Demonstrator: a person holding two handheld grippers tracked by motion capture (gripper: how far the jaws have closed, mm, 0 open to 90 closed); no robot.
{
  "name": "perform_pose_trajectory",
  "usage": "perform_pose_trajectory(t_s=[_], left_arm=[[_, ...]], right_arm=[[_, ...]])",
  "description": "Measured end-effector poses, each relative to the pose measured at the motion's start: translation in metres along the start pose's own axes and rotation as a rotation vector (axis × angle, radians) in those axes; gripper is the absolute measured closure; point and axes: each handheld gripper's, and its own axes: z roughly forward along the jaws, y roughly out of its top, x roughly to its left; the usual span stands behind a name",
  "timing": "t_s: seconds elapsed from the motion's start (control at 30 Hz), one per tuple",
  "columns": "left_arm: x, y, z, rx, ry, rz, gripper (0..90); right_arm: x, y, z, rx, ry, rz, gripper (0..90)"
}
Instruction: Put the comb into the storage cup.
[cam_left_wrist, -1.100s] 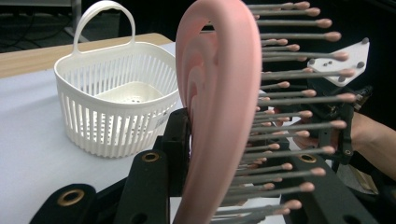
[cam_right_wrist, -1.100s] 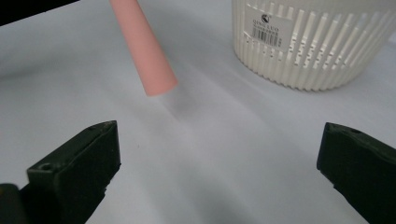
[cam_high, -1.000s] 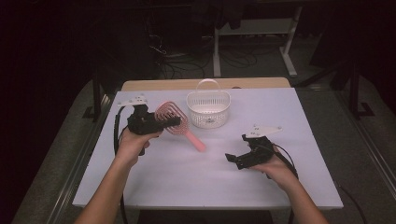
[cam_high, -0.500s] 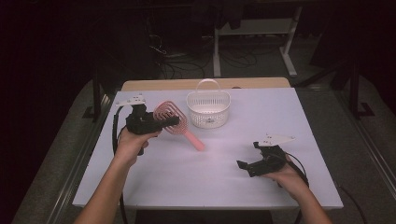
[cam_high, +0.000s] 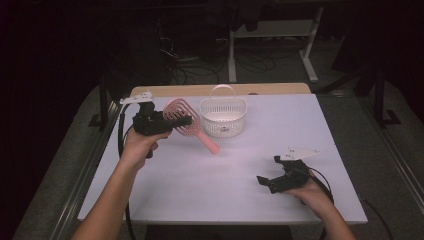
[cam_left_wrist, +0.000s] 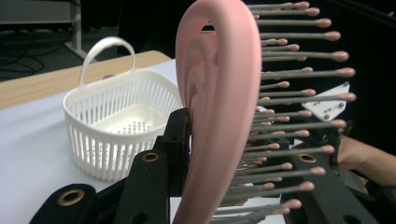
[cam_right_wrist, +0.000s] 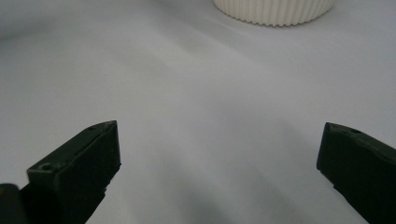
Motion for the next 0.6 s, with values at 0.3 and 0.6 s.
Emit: perform_pose_trajectory(t_s=[0.3, 0.6], left_arm=[[0.005, 0.028, 0.002, -0.036, -0.017, 0.014, 64.5], [0.008, 0.045, 0.009, -0.059, -0.021, 0.024, 64.5]], right_arm=[[-0.001, 0.0, -0.001, -0.007, 0.001, 0.007, 0.0], [0.0, 0.0, -0.002, -0.009, 0.003, 0.005, 0.0]])
